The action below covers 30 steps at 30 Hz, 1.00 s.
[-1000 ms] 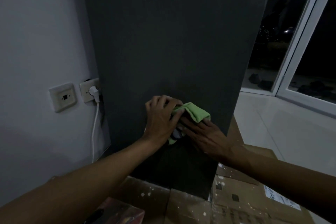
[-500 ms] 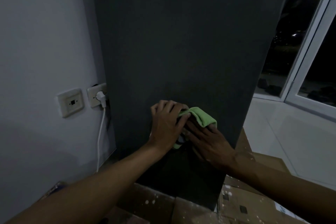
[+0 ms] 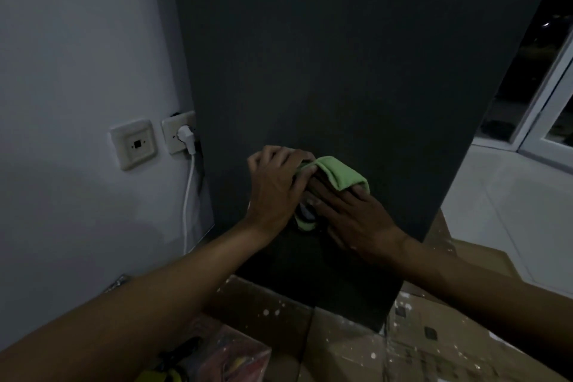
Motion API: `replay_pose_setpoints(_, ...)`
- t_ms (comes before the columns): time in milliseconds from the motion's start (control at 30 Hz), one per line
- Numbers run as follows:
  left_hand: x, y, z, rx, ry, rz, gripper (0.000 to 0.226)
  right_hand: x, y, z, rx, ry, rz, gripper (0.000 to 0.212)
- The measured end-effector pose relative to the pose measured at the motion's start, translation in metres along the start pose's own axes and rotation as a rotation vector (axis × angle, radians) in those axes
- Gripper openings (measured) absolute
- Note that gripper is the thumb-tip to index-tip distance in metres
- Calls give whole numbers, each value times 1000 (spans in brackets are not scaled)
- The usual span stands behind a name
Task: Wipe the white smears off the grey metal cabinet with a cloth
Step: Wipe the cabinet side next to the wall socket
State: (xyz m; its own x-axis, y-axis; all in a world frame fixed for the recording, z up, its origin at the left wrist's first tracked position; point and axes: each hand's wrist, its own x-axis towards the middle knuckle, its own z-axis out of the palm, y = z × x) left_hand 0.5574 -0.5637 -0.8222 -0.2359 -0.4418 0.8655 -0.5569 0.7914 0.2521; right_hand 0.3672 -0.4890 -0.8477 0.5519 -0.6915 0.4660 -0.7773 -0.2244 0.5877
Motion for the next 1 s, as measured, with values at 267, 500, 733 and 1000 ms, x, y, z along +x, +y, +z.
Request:
replay_pose_setpoints(267,0,-1,2,-1,-17,-54,13,7,-5,-3,58,-70,23,83)
replay_pose_setpoints(500,4,0,-3,-22,-44,-85,12,13,-4,-13,243,-24,10,76)
replay_pose_setpoints(733,-1,-16,-31,-183,-129,-139,16,18,-25,-34,719,105,99,33)
replay_pose_setpoints(1000,-2,-41,-93,-191,-245,-382,14,18,-70,-45,1510,-381,958,32)
